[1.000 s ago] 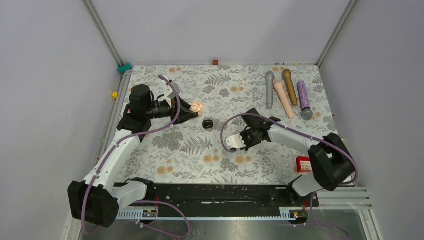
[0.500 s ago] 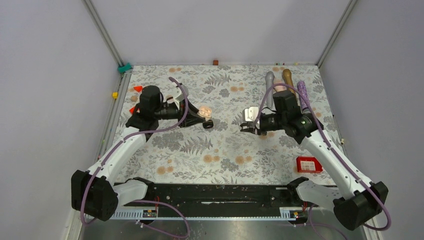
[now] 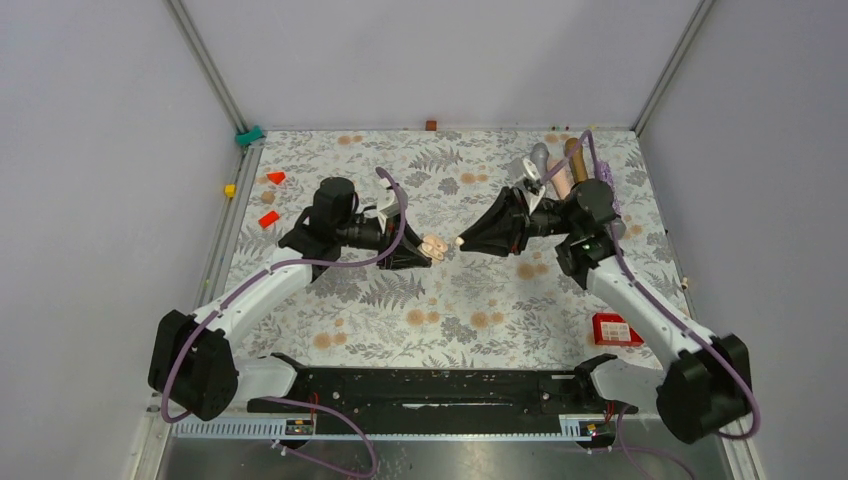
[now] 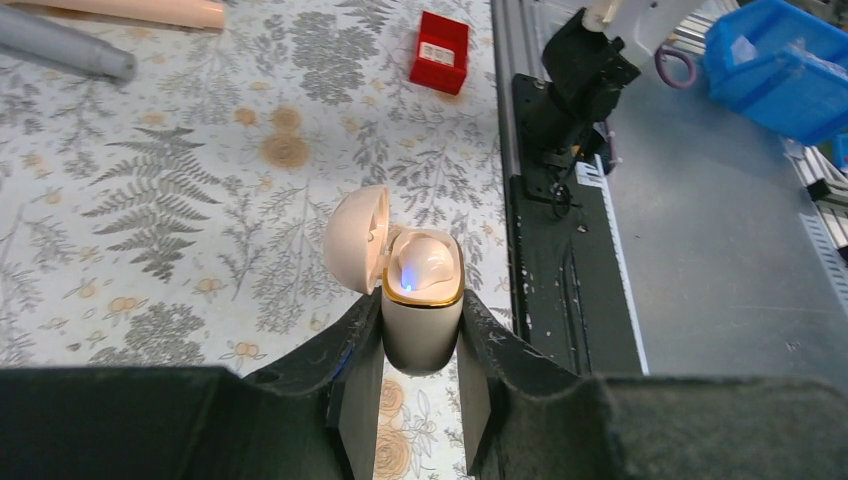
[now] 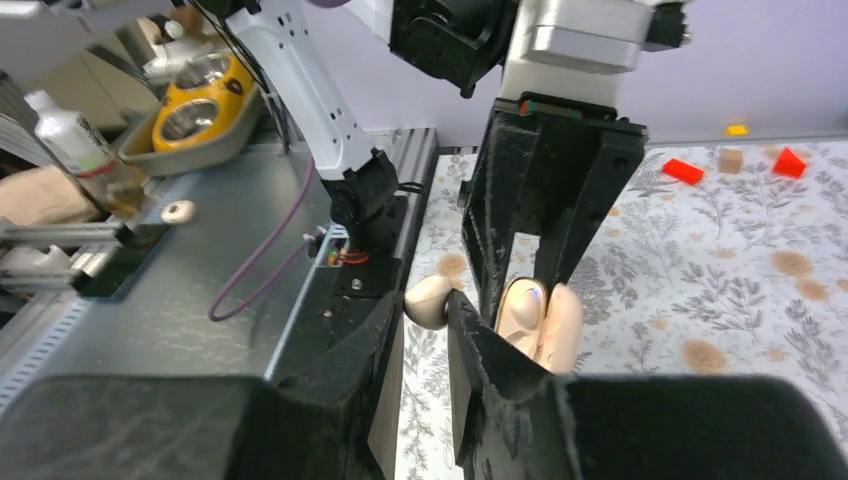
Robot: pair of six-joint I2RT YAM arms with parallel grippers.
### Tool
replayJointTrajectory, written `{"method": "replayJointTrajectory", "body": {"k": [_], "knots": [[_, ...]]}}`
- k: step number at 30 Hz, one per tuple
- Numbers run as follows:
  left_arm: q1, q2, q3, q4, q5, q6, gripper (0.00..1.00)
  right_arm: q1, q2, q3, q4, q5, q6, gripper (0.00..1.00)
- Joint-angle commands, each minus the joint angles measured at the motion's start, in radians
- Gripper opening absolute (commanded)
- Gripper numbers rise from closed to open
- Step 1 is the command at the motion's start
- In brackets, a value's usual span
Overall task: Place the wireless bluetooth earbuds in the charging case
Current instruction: Place the earbud in the charging case.
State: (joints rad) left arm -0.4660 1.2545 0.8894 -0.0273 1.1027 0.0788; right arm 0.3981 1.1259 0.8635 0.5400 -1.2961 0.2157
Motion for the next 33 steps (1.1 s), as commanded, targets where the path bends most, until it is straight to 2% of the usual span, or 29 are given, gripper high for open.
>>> {"method": "replayJointTrajectory", "body": {"k": [1, 3, 9, 19, 24, 30, 33], "knots": [[-0.025, 0.003, 0.013, 0.049, 0.084, 0.022, 0.0, -0.004, 0.125, -0.035, 0.915, -0.023, 0.756, 0.25], [-0.028, -0.003, 0.013, 0.049, 0.092, 0.023, 0.0, -0.004, 0.148, -0.036, 0.916, -0.031, 0.777, 0.24], [-0.028, -0.022, 0.005, 0.049, 0.093, 0.035, 0.0, -0.005, 0.125, -0.113, 0.83, -0.047, 0.655, 0.24], [-0.028, -0.011, 0.016, 0.063, 0.155, 0.001, 0.0, 0.001, 0.025, -0.192, 0.375, -0.01, 0.17, 0.25], [-0.029, -0.006, 0.004, 0.129, 0.203, -0.064, 0.0, 0.03, 0.02, -0.181, 0.215, 0.003, 0.021, 0.25], [-0.031, -0.006, -0.001, 0.134, 0.226, -0.064, 0.0, 0.08, -0.007, -0.142, -0.037, 0.032, -0.194, 0.25], [-0.034, -0.006, -0.011, 0.133, 0.227, -0.04, 0.0, 0.088, -0.017, -0.134, -0.046, 0.031, -0.193, 0.25]]}}
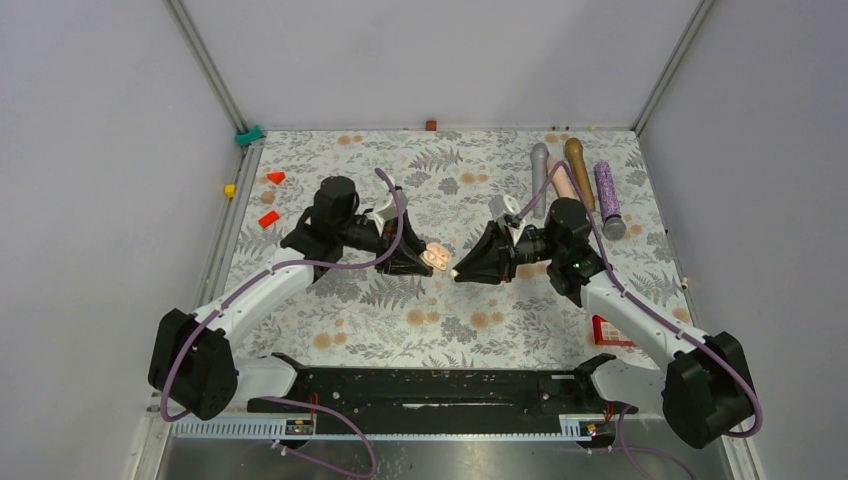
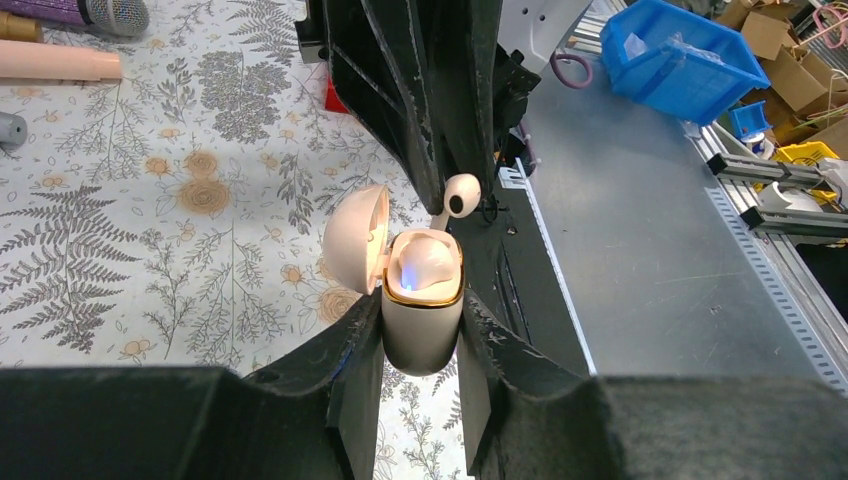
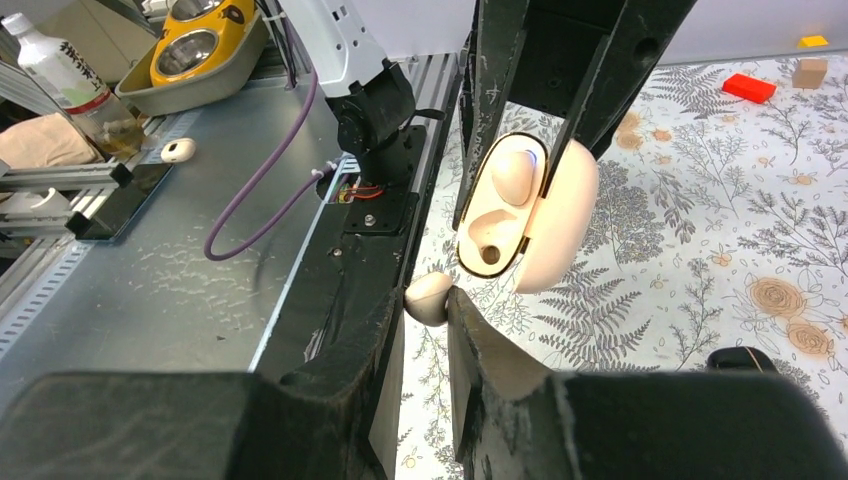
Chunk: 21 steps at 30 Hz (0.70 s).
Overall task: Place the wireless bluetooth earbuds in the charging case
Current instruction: Place the earbud in the charging case.
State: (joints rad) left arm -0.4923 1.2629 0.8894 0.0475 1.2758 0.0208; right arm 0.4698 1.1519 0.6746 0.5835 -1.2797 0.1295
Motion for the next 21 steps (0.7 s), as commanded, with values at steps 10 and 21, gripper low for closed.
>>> {"method": "replayJointTrajectory", "body": {"k": [10, 21], "knots": [[-0.012, -0.011, -0.016, -0.09, 0.116, 0.246, 0.0, 0.021, -0.059, 0.035, 0.041, -0.011, 0.014, 0.24], [-0.028, 0.007, -0.012, -0.096, 0.132, 0.245, 0.0, 0.052, -0.053, 0.037, 0.01, 0.011, -0.03, 0.24]]}}
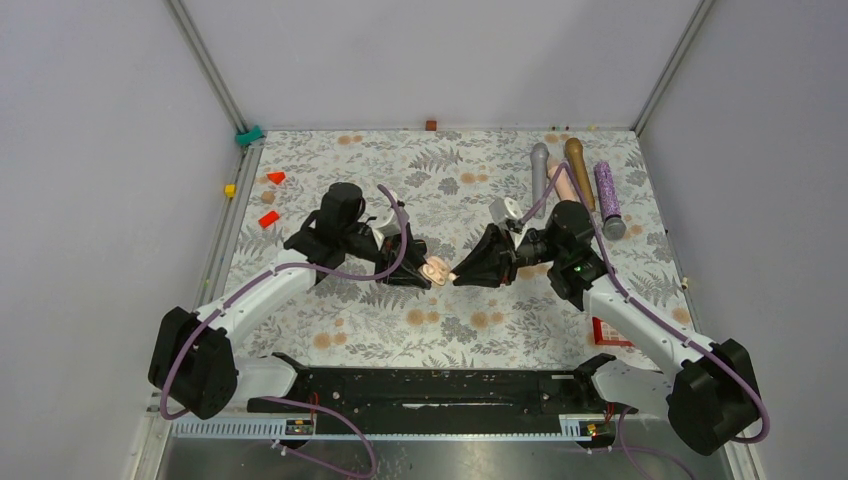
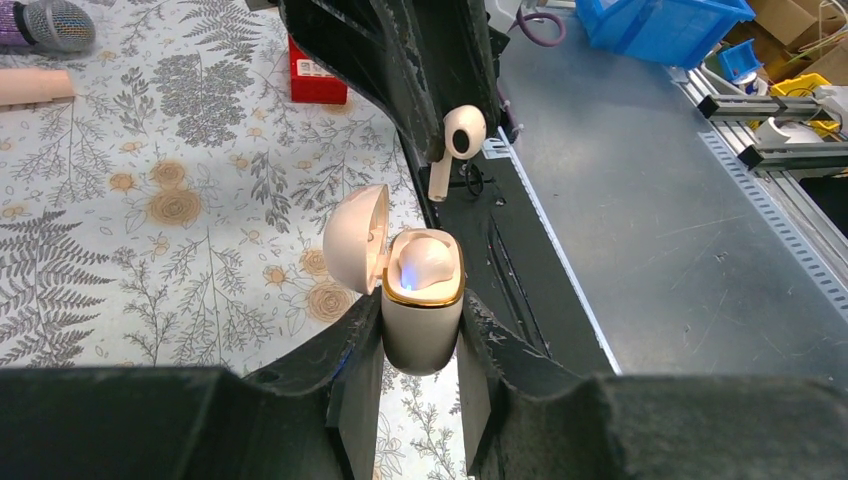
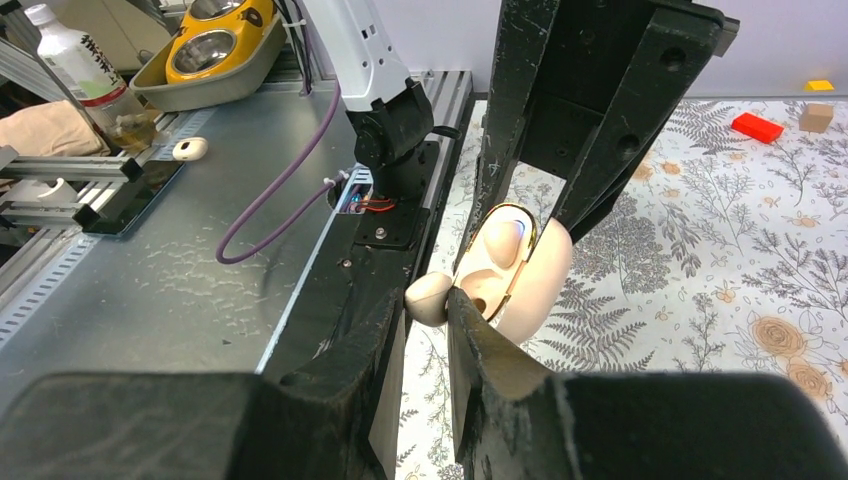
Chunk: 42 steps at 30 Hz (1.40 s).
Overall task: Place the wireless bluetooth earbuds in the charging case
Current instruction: Place the earbud in the charging case.
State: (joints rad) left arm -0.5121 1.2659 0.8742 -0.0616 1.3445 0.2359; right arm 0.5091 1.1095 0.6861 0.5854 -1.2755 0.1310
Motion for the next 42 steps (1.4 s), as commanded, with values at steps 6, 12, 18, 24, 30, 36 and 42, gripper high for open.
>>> {"method": "replayJointTrajectory", "body": {"k": [6, 12, 18, 24, 30, 36, 42], "knots": [[-0.014, 0.005, 0.008, 0.013, 0.068, 0.022, 0.0, 0.022, -0.012, 0.042, -0.097, 0.015, -0.122, 0.24], [-0.018, 0.003, 0.009, 0.013, 0.065, 0.02, 0.0, 0.036, -0.004, 0.053, -0.153, 0.022, -0.178, 0.24], [-0.02, 0.006, 0.01, 0.013, 0.061, 0.019, 0.0, 0.044, -0.006, 0.059, -0.158, 0.03, -0.177, 0.24], [-0.022, 0.007, 0.013, 0.013, 0.063, 0.015, 0.0, 0.054, -0.002, 0.073, -0.22, 0.044, -0.231, 0.24], [-0.022, -0.001, 0.012, 0.013, 0.065, 0.013, 0.0, 0.071, 0.003, 0.103, -0.368, 0.065, -0.356, 0.24], [-0.023, -0.009, 0.008, 0.013, 0.073, 0.017, 0.0, 0.094, 0.015, 0.129, -0.487, 0.102, -0.466, 0.23], [-0.022, -0.008, 0.007, 0.014, 0.075, 0.019, 0.0, 0.097, 0.012, 0.144, -0.536, 0.121, -0.51, 0.25]]}}
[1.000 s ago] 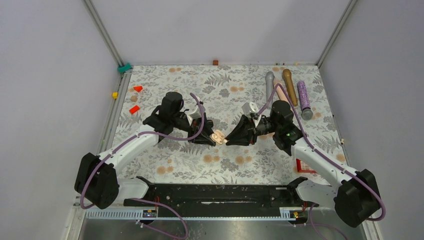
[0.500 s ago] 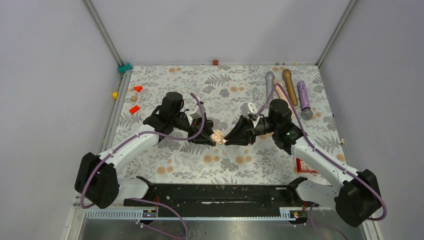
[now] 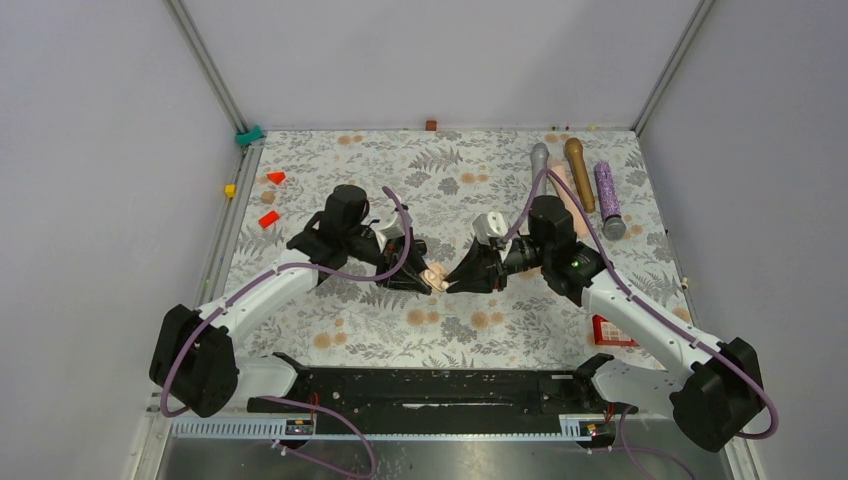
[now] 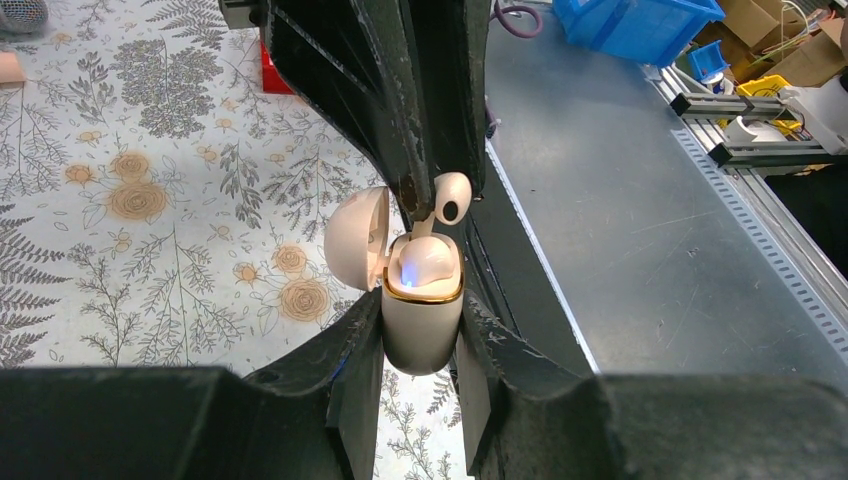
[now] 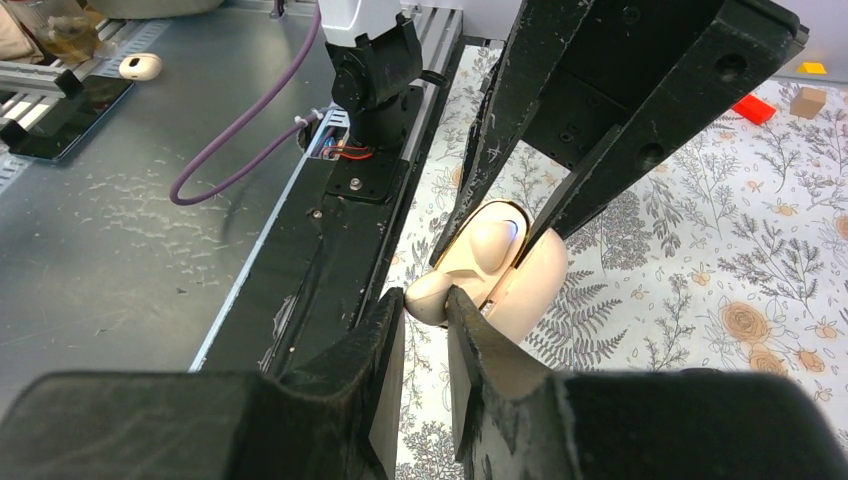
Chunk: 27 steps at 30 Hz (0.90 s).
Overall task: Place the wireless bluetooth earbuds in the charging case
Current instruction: Place the earbud in the charging case.
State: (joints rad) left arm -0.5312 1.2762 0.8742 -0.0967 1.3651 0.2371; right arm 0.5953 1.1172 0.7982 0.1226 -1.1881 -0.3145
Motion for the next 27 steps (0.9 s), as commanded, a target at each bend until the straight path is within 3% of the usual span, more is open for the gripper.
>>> {"method": "replayJointTrajectory", "body": {"k": [1, 8, 17, 27], "knots": [[-0.003, -0.018, 0.009, 0.048, 0.056, 0.018, 0.0, 0.011, 0.005, 0.033, -0.074, 0.038, -0.065, 0.27], [-0.003, -0.02, 0.008, 0.048, 0.057, 0.015, 0.0, 0.011, 0.001, 0.036, -0.075, 0.053, -0.066, 0.4], [-0.004, -0.02, 0.006, 0.049, 0.06, 0.018, 0.0, 0.011, -0.01, 0.064, -0.069, 0.058, -0.032, 0.43], [-0.005, -0.02, 0.008, 0.049, 0.063, 0.019, 0.0, 0.01, -0.029, 0.114, -0.18, 0.088, -0.085, 0.45]]}}
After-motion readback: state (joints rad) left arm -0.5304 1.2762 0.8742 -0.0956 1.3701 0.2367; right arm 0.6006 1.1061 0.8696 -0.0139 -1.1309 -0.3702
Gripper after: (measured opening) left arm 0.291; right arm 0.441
